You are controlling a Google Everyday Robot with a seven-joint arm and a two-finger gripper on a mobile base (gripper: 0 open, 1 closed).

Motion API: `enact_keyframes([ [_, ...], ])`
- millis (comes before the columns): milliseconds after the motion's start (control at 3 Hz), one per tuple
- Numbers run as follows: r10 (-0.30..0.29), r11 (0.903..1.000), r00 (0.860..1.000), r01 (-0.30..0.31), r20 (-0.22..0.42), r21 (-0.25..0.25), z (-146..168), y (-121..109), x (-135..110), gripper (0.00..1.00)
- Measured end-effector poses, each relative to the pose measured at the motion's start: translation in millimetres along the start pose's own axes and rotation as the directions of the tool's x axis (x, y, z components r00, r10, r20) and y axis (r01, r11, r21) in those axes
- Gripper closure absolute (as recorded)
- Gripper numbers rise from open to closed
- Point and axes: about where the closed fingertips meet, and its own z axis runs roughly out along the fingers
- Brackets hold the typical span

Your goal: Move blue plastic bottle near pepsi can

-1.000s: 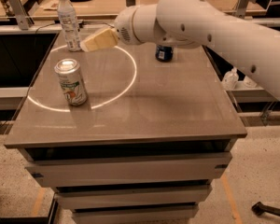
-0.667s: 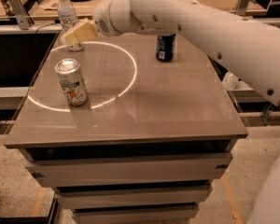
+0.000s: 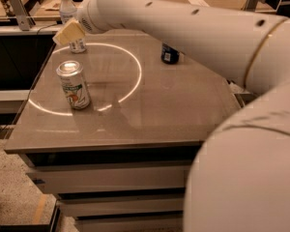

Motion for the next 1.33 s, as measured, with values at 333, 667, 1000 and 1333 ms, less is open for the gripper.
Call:
enact_keyframes([
  [333,0.037,0.9991,0.996,-0.036,-0.077,0.022,49.6,5.0,8.2,0.00],
  [667,0.116,0.9933,0.985,-0.114,-0.125,0.020,89.6,13.2,10.2,0.00],
  [1000,0.225,0.9743,0.964,-0.224,-0.142,0.026,119.8,14.4,7.8,0.00],
  [1333,0.283,0.9591,0.950,-0.282,-0.134,0.027,139.5,13.8,4.3,0.19],
])
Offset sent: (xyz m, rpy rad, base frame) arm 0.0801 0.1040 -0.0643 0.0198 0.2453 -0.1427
